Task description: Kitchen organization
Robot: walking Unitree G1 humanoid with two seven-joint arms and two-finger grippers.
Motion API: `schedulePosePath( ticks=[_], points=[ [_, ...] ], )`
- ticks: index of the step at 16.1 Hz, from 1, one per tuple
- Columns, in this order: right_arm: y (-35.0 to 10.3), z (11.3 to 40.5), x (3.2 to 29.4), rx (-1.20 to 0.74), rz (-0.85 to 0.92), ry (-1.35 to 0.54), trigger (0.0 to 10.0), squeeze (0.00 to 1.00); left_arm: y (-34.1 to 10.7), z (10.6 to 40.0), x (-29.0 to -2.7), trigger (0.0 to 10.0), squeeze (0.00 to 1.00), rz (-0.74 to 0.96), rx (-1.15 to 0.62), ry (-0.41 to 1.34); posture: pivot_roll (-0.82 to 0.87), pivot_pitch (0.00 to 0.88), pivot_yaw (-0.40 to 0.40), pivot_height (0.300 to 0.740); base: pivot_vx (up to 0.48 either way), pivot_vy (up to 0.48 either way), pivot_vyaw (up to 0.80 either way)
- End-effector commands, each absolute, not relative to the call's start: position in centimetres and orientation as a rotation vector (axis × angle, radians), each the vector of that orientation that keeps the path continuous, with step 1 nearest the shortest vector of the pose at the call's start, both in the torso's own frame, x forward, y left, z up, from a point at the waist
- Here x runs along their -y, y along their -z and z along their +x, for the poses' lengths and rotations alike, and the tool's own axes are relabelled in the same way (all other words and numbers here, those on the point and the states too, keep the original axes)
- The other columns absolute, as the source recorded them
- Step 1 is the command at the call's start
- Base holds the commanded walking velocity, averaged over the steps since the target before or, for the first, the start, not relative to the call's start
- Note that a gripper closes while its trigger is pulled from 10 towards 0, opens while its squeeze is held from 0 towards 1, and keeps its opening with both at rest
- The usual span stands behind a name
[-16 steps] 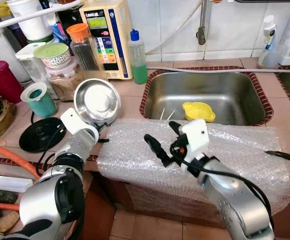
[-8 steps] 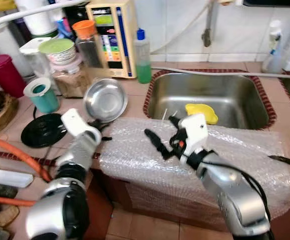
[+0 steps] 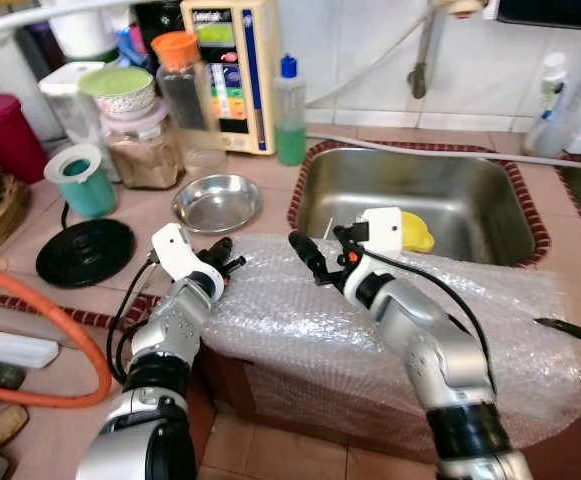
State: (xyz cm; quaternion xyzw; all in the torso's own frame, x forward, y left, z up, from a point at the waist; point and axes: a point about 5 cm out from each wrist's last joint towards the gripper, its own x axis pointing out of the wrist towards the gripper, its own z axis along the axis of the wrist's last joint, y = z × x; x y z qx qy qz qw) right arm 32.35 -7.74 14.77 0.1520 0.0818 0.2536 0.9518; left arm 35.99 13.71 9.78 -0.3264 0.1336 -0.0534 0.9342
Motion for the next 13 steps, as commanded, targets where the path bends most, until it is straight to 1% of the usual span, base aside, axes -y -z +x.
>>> schedulePosePath(
  ticks=[1,2,3,4,5,6,8,11,12,13],
  points=[
    [-15.0,33.1,7.4,-0.172,0.345,-0.498,10.0,0.0,-9.9,35.7,-13.2,0.0,0.0,-0.65,-0.272,0.15,0.05,0.0,0.075,0.74,0.0,0.0,0.0],
    [-15.0,34.0,7.3,-0.192,0.36,-0.465,10.0,0.0,-10.0,35.4,-12.8,0.0,0.0,-0.616,-0.26,0.168,0.06,0.0,0.068,0.74,0.0,0.0,0.0],
    [-15.2,34.4,7.4,-0.191,0.378,-0.447,10.0,0.0,-10.6,35.5,-13.2,0.0,0.0,-0.611,-0.222,0.139,0.06,0.0,0.068,0.74,0.0,0.0,0.0],
    [-15.2,34.4,7.6,-0.187,0.383,-0.443,10.0,0.0,-11.7,36.0,-13.8,0.0,0.59,-0.628,-0.174,0.11,0.06,0.0,0.067,0.74,0.0,0.0,0.0],
    [-14.7,34.1,8.0,-0.197,0.377,-0.433,10.0,0.0,-13.4,36.7,-14.1,10.0,1.0,-0.655,-0.112,0.097,0.05,0.0,0.075,0.74,0.0,0.0,0.0],
    [-14.2,33.8,8.3,-0.21,0.376,-0.422,10.0,0.0,-14.7,37.1,-14.3,10.0,1.0,-0.685,-0.066,0.099,0.05,0.0,0.075,0.74,0.0,0.0,0.0],
    [-13.4,33.5,8.8,-0.232,0.383,-0.392,10.0,0.0,-15.8,37.3,-14.3,10.0,1.0,-0.696,-0.065,0.097,0.03,0.0,0.09,0.74,0.0,0.0,0.0],
    [-12.9,33.3,9.3,-0.232,0.396,-0.356,10.0,0.0,-16.4,36.3,-13.6,10.0,1.0,-0.739,-0.069,0.087,0.01,0.0,0.111,0.74,0.0,0.0,0.0],
    [-12.9,33.3,9.6,-0.23,0.393,-0.346,10.0,0.0,-16.3,36.1,-13.7,10.0,1.0,-0.722,-0.073,0.062,0.0,0.0,0.118,0.74,0.0,0.0,0.0],
    [-13.0,33.2,9.9,-0.225,0.393,-0.335,10.0,0.0,-15.8,36.1,-14.2,10.0,1.0,-0.702,-0.089,0.001,-0.01,0.0,0.119,0.74,0.0,0.0,0.0]
  ],
)
